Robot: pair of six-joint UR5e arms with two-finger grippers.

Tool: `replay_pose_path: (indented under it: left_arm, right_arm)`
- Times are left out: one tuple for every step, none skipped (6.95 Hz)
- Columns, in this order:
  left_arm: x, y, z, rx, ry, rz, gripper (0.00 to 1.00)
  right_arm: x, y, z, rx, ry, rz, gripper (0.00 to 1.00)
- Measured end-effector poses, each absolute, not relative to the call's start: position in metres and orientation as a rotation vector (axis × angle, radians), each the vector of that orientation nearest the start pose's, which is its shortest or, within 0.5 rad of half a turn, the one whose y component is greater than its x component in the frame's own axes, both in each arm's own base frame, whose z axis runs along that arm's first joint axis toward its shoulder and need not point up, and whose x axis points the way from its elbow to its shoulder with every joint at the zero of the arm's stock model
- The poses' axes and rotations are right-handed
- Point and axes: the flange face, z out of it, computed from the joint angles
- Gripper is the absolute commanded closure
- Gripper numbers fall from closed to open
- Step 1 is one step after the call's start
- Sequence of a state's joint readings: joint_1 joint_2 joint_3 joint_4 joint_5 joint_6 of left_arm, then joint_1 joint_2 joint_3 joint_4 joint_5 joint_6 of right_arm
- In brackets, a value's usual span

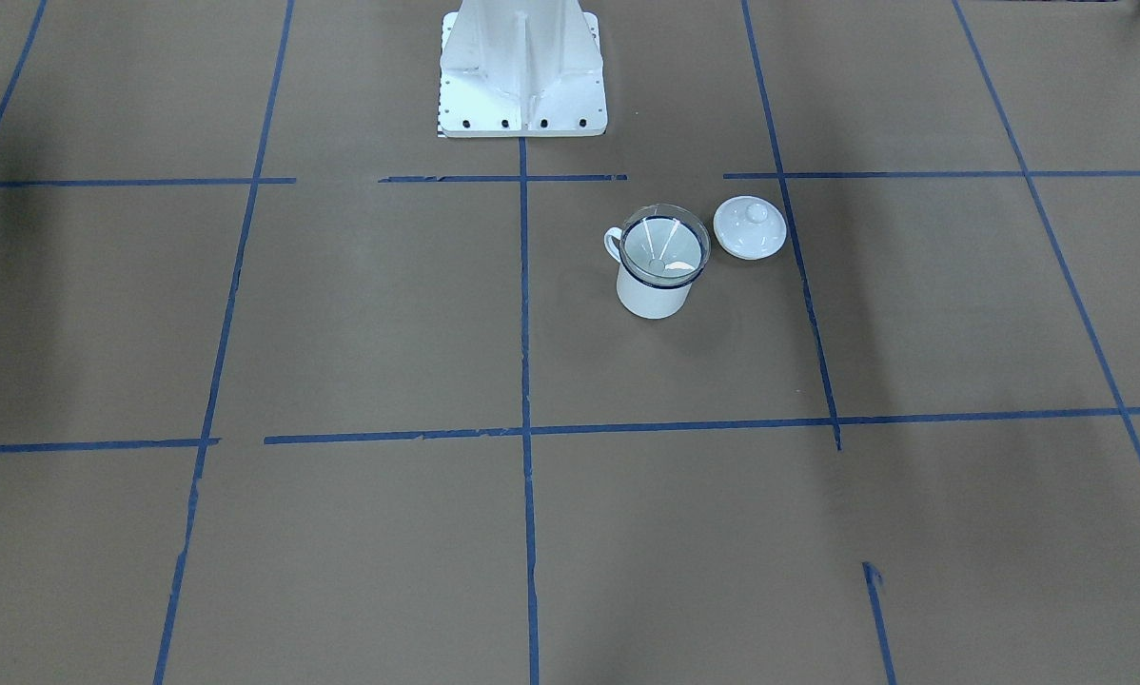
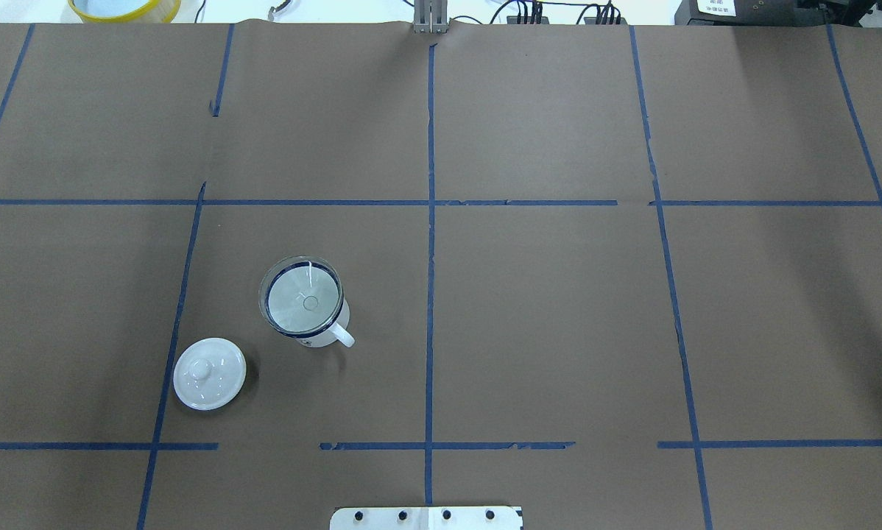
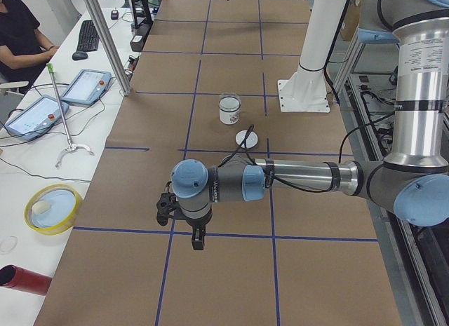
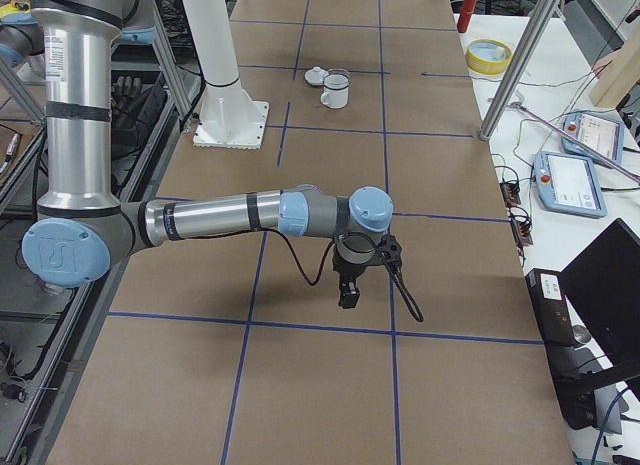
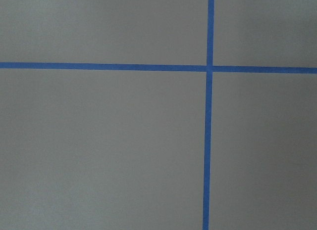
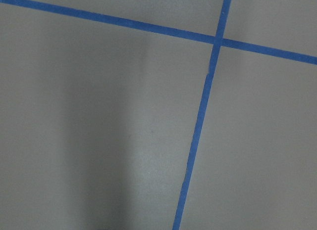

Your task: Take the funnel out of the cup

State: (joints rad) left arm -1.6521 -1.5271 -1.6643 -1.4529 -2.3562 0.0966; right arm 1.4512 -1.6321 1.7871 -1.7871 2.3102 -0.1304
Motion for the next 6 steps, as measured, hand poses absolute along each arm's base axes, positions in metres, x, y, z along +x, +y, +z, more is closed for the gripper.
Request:
replay_pose_path:
  left_arm:
    - [-0.1007,-0.4614,0.6438,0.008,0.787,-0.011,0.0]
    - [-0.1009,-0.4616,0.6434,0.01,0.784,-0.012,0.0]
    - [-0.1009,-0.4617,0.6426,0.011,0.784,-0.014,0.0]
    - [-0.1009,-0.4627,0.6422,0.009,0.785,-0.018,0.0]
    - [-0.101,-0.4634,0.6418,0.012,0.784,-0.018,0.0]
    - [-0.1009,-0.4621,0.6411,0.02,0.784,-0.014,0.0]
  right_arm:
    - [0.0112,-0.4611,0.6057,-0.055,-0.741,-0.216,0.0]
    - [0.0112,-0.4611,0.6057,-0.055,-0.741,-0.216,0.0]
    - [0.0112,-0.4611,0.6057,-0.055,-0.741,-0.216,0.0]
    - [0.0112,-0.4611,0.6058,-0.055,-0.741,-0.215,0.0]
    - [0.0112,-0.4611,0.6058,-0.055,-0.741,-0.215,0.0]
    - [0.0112,-0.4611,0.6058,-0.055,-0.741,-0.215,0.0]
